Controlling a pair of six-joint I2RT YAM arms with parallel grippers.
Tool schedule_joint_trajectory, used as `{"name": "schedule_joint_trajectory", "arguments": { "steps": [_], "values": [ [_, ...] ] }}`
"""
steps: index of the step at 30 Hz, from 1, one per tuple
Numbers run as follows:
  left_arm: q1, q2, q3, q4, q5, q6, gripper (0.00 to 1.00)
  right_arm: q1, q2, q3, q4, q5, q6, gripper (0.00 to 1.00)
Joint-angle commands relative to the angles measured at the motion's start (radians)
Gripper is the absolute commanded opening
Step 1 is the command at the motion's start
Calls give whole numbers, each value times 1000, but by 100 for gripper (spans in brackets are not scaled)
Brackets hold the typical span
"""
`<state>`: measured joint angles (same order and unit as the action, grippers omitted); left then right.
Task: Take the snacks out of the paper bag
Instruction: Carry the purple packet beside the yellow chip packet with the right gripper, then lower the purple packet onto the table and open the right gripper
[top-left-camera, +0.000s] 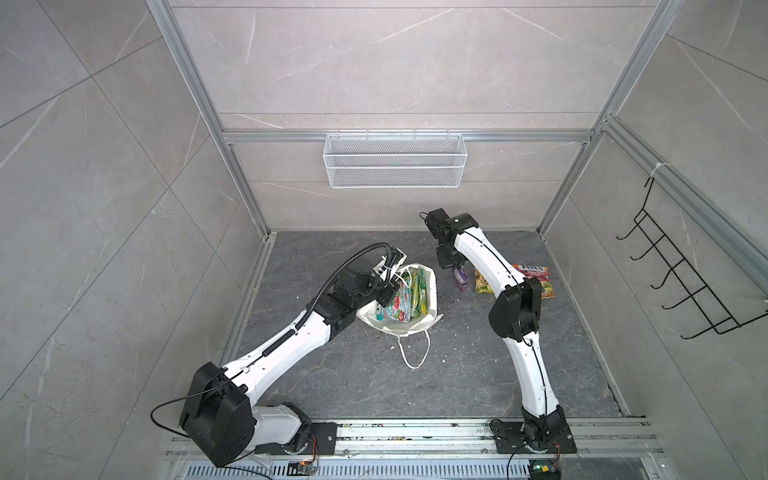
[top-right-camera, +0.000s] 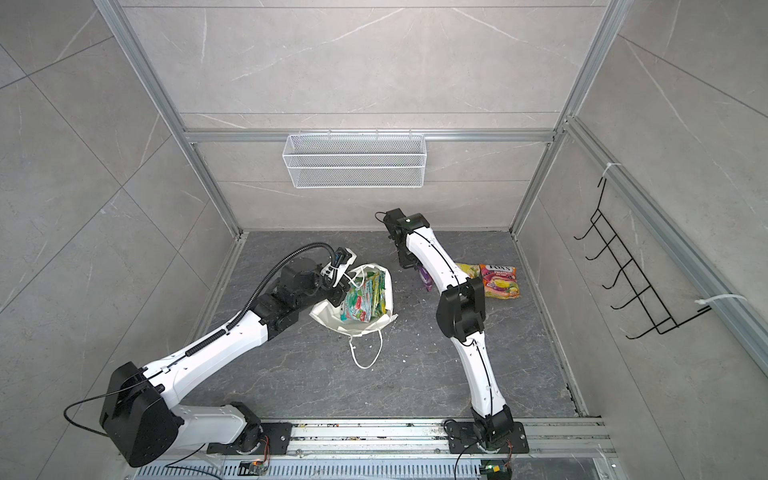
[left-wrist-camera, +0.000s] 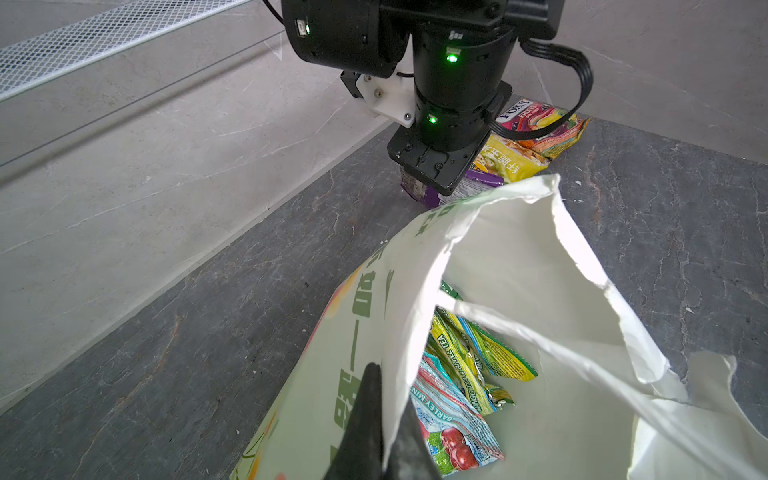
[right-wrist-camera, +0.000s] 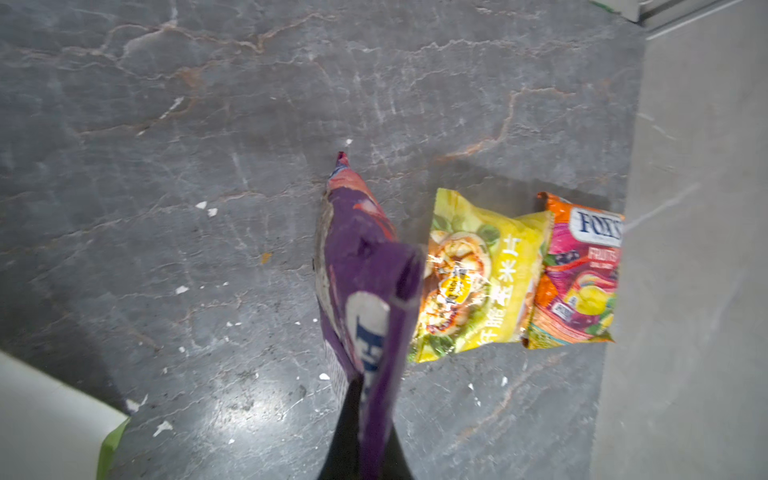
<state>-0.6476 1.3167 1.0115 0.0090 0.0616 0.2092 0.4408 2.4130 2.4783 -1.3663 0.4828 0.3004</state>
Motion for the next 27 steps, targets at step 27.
{"name": "schedule_joint_trajectory", "arguments": {
  "steps": [27],
  "values": [
    [2, -40, 17, 15, 2, 19, 0, -18, 205, 89, 145, -409, 250, 10]
  ]
}}
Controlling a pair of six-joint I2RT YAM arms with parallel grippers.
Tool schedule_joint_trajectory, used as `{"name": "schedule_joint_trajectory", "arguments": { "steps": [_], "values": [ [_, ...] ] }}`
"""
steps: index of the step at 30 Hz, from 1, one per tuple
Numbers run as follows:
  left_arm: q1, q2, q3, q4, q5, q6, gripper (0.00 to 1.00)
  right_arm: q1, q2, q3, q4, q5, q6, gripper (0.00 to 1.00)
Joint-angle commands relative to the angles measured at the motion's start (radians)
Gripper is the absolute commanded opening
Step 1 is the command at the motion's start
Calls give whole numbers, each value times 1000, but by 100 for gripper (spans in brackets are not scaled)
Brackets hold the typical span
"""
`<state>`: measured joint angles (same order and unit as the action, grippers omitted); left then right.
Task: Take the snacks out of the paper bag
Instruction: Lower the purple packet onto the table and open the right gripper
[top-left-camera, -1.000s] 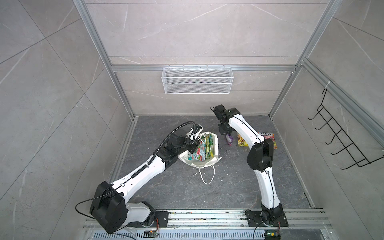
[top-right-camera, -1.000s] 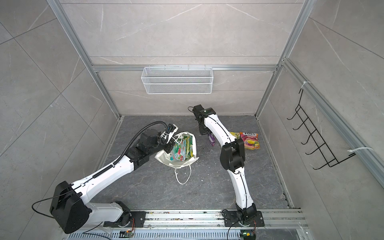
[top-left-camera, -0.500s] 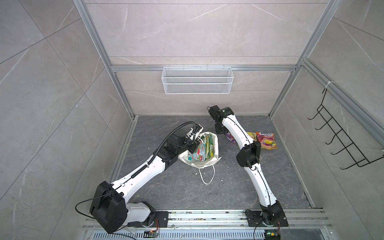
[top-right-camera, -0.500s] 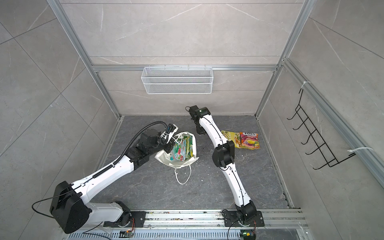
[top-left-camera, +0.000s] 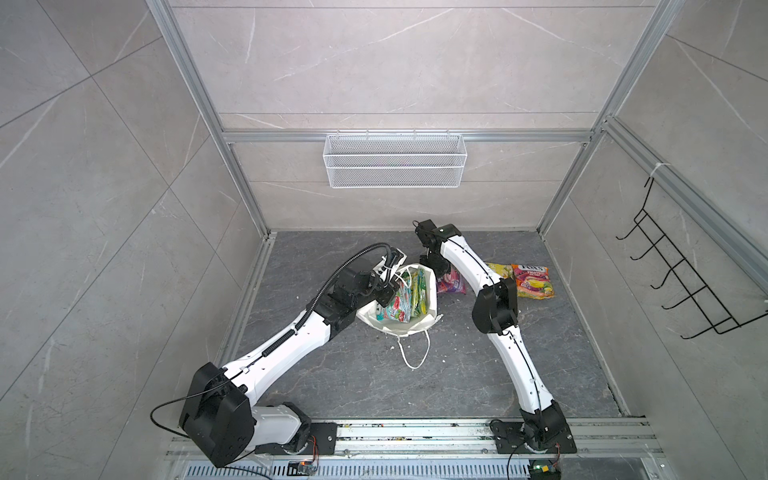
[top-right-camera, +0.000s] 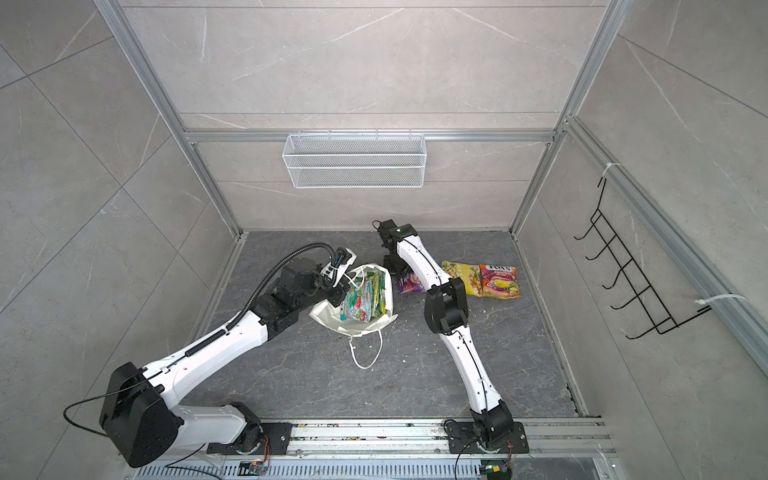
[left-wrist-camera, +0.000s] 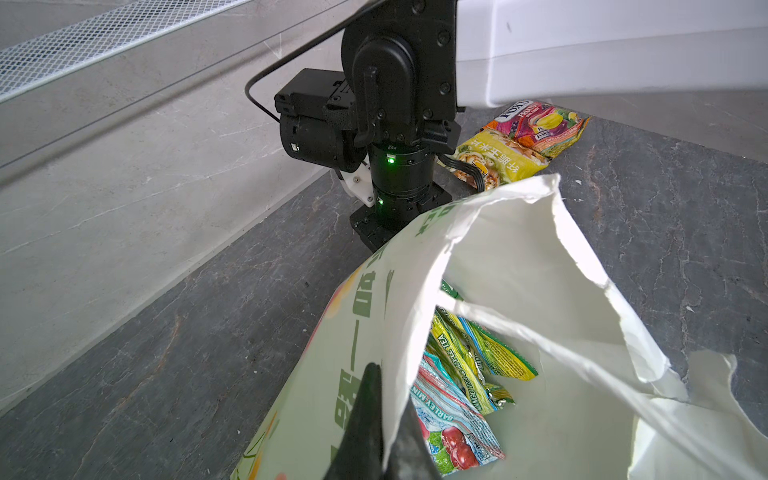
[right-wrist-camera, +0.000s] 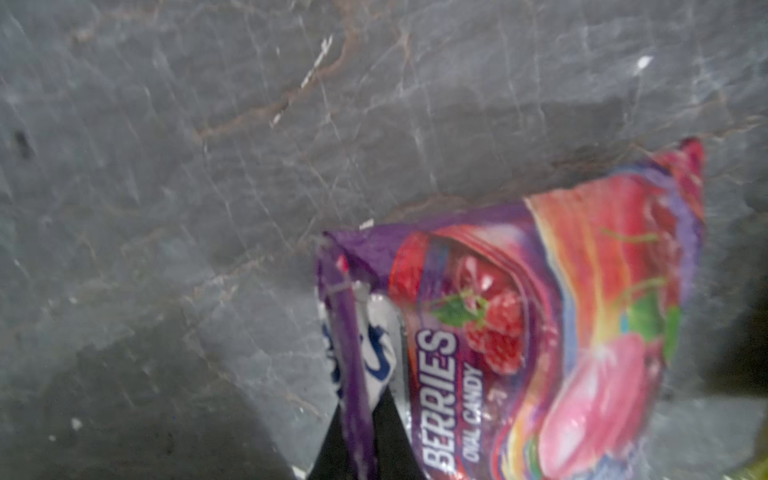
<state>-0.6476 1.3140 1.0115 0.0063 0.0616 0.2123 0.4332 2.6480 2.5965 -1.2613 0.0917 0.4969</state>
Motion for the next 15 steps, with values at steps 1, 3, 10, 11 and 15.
{"name": "schedule_joint_trajectory", "arguments": {
  "steps": [1, 3, 10, 11, 15],
  "values": [
    [1, -41, 13, 20, 1, 16, 0, -15, -35, -39, 49, -16, 54, 10],
    [2, -46, 12, 18, -1, 16, 0, -16, -39, -42, 48, 6, 54, 10],
    [2, -47, 7, 26, 1, 19, 0, -23, -40, -39, 8, 89, 21, 10],
    [1, -46, 9, 25, 2, 17, 0, -23, -40, -39, 8, 96, 9, 10],
    [2, -41, 9, 24, 3, 20, 0, -22, -38, -31, 0, 123, -49, 11]
  ]
}}
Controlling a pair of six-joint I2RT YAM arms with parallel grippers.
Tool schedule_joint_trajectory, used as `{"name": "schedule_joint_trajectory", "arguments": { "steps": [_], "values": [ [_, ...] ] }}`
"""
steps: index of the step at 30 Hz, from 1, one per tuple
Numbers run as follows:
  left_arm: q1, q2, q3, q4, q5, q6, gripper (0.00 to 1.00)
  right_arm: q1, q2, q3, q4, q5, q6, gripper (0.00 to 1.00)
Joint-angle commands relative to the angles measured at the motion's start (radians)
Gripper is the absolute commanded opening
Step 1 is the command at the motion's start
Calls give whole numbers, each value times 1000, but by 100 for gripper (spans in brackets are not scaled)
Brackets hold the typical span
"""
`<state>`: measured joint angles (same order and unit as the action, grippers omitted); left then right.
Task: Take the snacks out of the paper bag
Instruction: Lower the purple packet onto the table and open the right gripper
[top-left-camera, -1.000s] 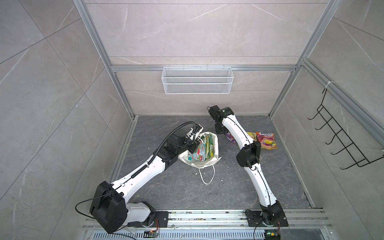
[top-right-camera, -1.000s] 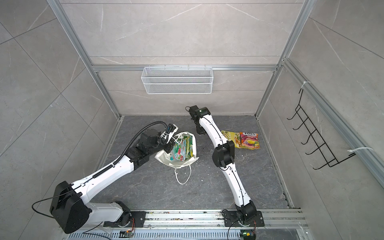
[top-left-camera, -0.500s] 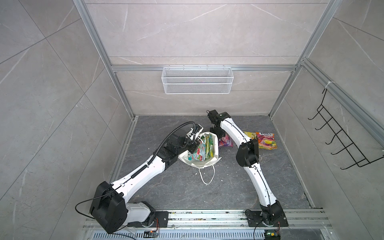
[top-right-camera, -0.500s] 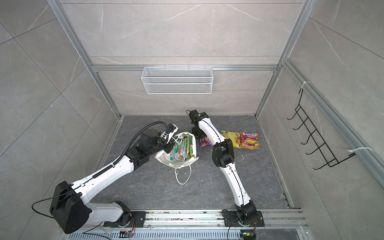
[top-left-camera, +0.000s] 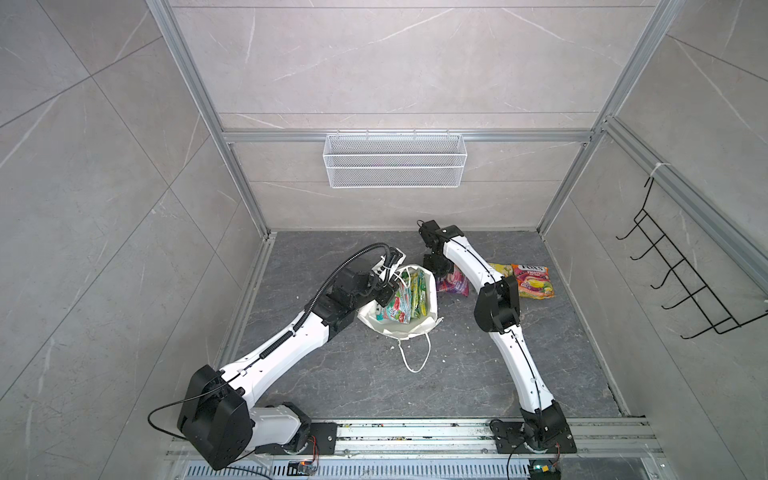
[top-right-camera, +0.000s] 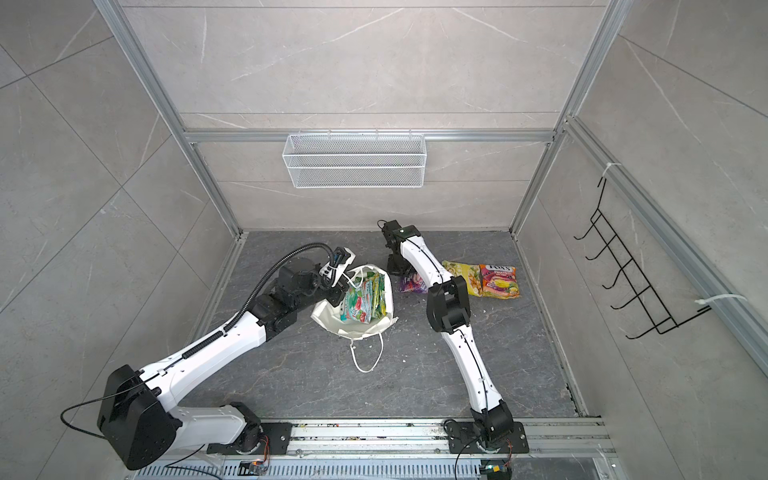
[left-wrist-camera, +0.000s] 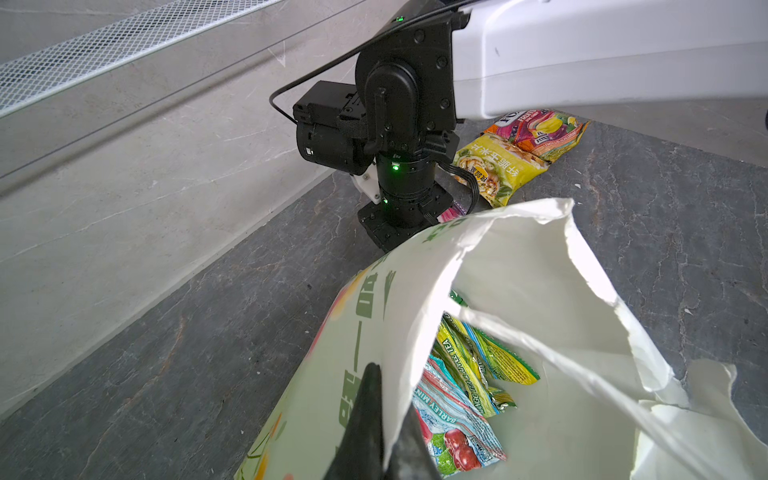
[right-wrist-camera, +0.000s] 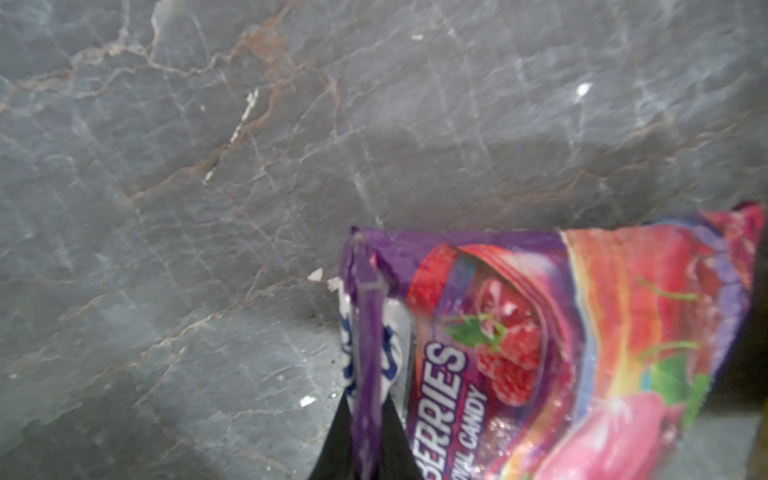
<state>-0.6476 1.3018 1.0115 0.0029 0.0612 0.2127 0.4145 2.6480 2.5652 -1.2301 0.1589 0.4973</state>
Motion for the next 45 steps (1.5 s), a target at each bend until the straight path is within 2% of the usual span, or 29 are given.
{"name": "schedule_joint_trajectory", "arguments": {
  "steps": [1, 5, 17, 23, 27, 30, 36, 39, 42, 45],
  "values": [
    [1, -31, 8, 29, 4, 19, 0, -4, -38, -2, -35, 61, -61, 11],
    [2, -36, 8, 29, 4, 16, 0, -5, -40, 2, -65, 105, -103, 11],
    [1, -27, 9, 36, 2, 14, 0, 0, -69, -48, -45, 93, -155, 13],
    [1, -27, 6, 37, 3, 13, 0, 0, -74, -62, -35, 105, -133, 20],
    [2, -28, 10, 33, 11, 7, 0, 1, -65, 5, -70, 108, -120, 24],
    [2, -38, 6, 31, 9, 9, 0, 0, -57, 60, -91, 83, -129, 30],
    [1, -45, 4, 31, 10, 5, 0, 3, -108, 88, -122, 20, -128, 32],
    [2, -42, 3, 35, 11, 5, 0, 4, -166, 41, -88, -34, -126, 32],
    [2, -42, 6, 32, 11, 5, 0, 4, -261, -109, 1, -74, -123, 29],
    [2, -54, 4, 23, 14, 5, 0, -3, -409, -342, 177, -106, -114, 24]
  ]
}}
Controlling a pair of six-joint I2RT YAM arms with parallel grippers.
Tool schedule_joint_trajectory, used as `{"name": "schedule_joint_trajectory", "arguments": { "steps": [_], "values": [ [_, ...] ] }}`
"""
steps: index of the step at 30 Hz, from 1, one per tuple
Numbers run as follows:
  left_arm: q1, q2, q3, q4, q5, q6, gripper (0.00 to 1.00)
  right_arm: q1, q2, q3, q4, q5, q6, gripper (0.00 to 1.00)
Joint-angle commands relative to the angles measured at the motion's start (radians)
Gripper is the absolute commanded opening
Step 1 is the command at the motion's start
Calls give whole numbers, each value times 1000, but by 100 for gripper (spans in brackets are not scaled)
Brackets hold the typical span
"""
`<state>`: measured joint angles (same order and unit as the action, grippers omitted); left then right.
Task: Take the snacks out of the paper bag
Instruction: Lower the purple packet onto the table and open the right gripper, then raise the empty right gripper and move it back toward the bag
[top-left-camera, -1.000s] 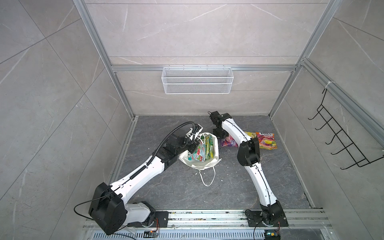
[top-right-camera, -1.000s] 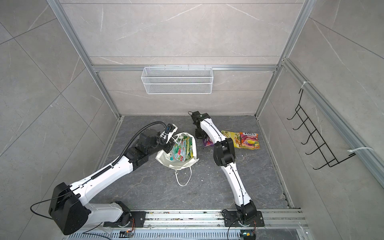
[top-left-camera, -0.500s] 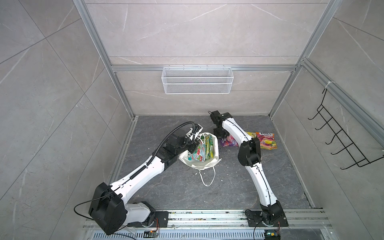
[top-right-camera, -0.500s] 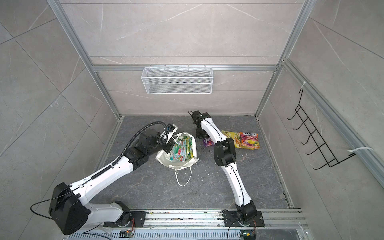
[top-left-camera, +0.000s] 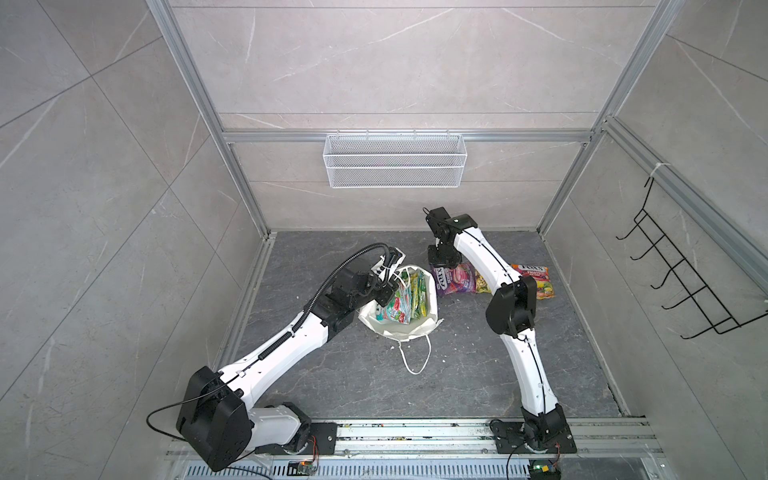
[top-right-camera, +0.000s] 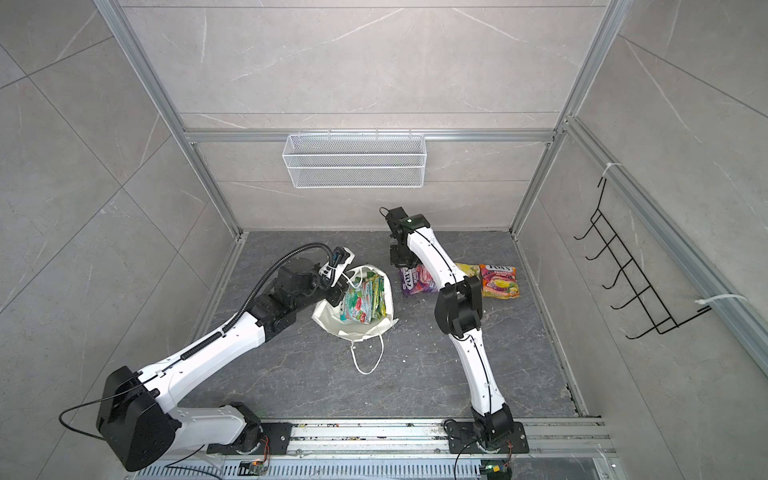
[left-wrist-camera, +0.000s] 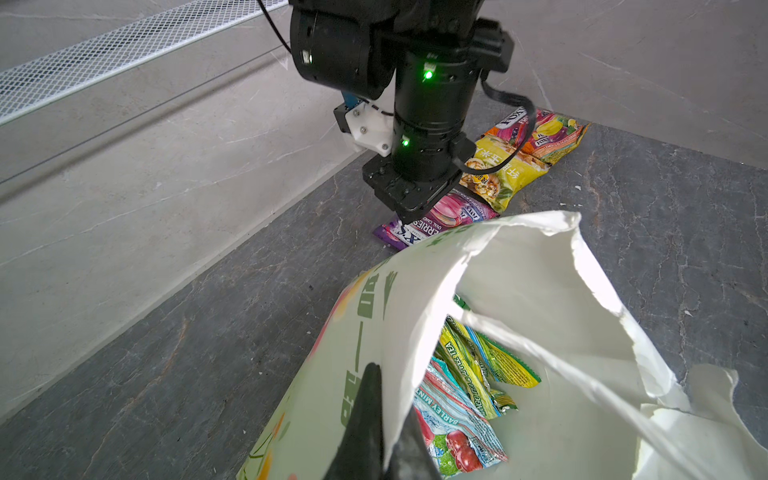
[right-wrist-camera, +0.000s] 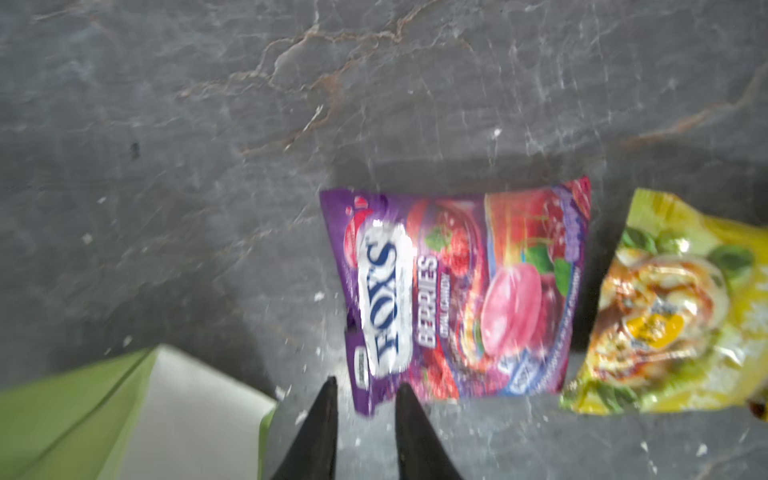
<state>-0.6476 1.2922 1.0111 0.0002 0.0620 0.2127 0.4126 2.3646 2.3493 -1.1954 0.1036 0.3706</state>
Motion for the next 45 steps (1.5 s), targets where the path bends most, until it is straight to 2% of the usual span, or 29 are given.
{"name": "schedule_joint_trajectory", "arguments": {
  "steps": [1, 3, 6, 10, 13, 26, 33, 40, 45],
  "values": [
    [2, -48, 2, 26, 14, 7, 0, -3, -182, -214, 208, -45, 21, 23],
    [2, -50, -3, 33, 13, 10, 0, -14, -244, -333, 285, -13, 31, 23],
    [1, -47, -2, 27, 19, 16, 0, -33, -263, -414, 302, -3, 36, 17],
    [2, -39, -2, 22, 36, 36, 0, -61, -314, -604, 424, 18, 59, 13],
    [2, -40, 5, 18, 55, 34, 0, -76, -321, -676, 483, 24, 67, 13],
    [2, -28, 14, 14, 64, 48, 0, -83, -173, -633, 520, 51, 85, 12],
    [2, -47, 31, -9, 86, 72, 0, -83, -152, -601, 510, 59, 90, 13],
    [2, -49, 23, -10, 86, 71, 0, -77, -297, -626, 495, 25, 71, 17],
    [1, -38, 13, 19, 85, 58, 0, -56, -513, -803, 599, -42, 57, 16]
  ]
}}
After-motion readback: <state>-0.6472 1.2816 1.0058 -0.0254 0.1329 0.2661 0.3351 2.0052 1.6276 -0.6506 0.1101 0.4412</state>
